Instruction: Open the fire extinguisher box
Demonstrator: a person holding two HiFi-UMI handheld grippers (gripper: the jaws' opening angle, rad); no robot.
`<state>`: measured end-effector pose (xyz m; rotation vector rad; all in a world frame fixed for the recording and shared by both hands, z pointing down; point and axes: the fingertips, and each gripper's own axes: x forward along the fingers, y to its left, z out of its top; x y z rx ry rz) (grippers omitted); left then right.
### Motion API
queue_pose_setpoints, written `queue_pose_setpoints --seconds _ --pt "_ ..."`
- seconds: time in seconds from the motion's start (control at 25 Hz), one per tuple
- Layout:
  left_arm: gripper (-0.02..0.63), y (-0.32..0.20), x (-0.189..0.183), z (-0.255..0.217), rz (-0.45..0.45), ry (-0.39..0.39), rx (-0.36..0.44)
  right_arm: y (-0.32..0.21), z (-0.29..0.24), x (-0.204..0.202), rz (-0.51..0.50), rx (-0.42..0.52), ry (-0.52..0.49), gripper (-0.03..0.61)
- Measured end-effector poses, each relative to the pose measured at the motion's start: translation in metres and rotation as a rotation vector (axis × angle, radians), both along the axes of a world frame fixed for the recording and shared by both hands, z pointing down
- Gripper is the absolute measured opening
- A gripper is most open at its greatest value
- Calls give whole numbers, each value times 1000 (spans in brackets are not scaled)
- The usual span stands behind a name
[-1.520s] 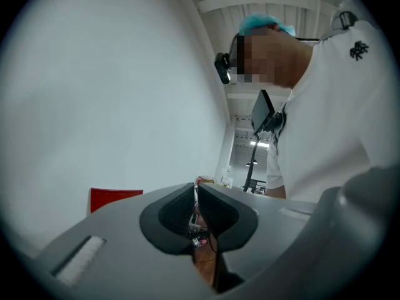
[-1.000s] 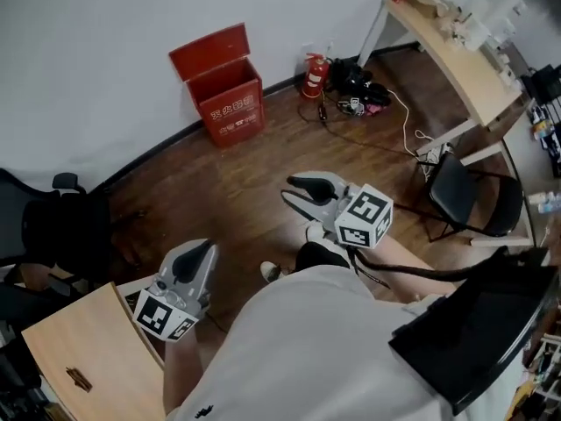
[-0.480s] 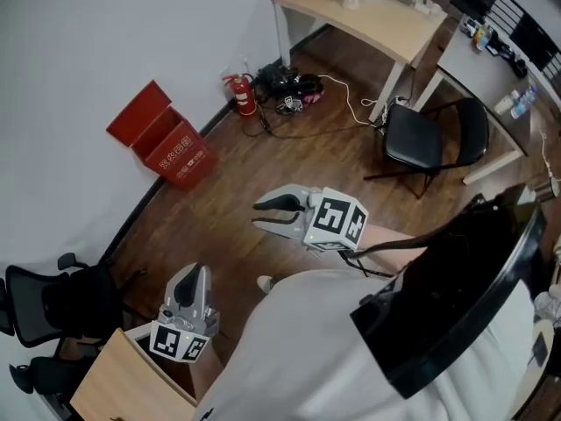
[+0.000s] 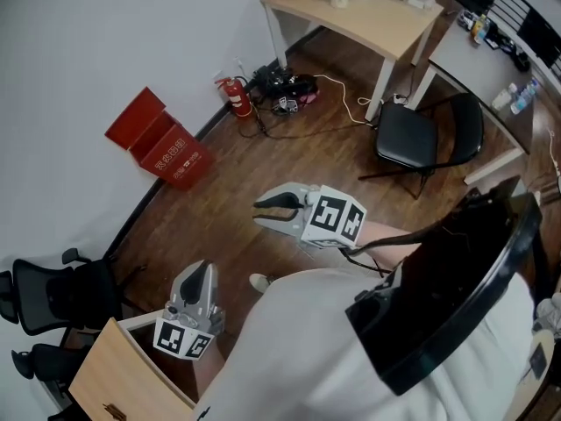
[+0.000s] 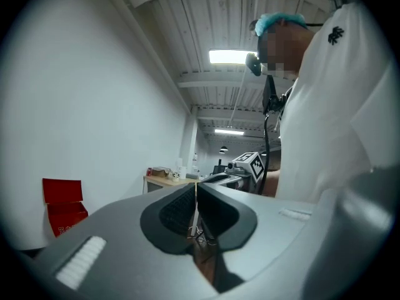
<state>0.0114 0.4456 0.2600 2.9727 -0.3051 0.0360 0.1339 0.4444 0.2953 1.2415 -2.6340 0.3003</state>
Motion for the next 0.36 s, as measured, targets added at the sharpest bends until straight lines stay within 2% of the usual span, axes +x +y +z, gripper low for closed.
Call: queue_pose_setpoints --seconds 0.16,0.36 --pt "9 -20 -18 2 3 18 -16 -16 3 -13 17 -3 -2 86" --pt "9 -85 -72 -12 18 31 -61 -77 -12 -66 33 -52 19 84"
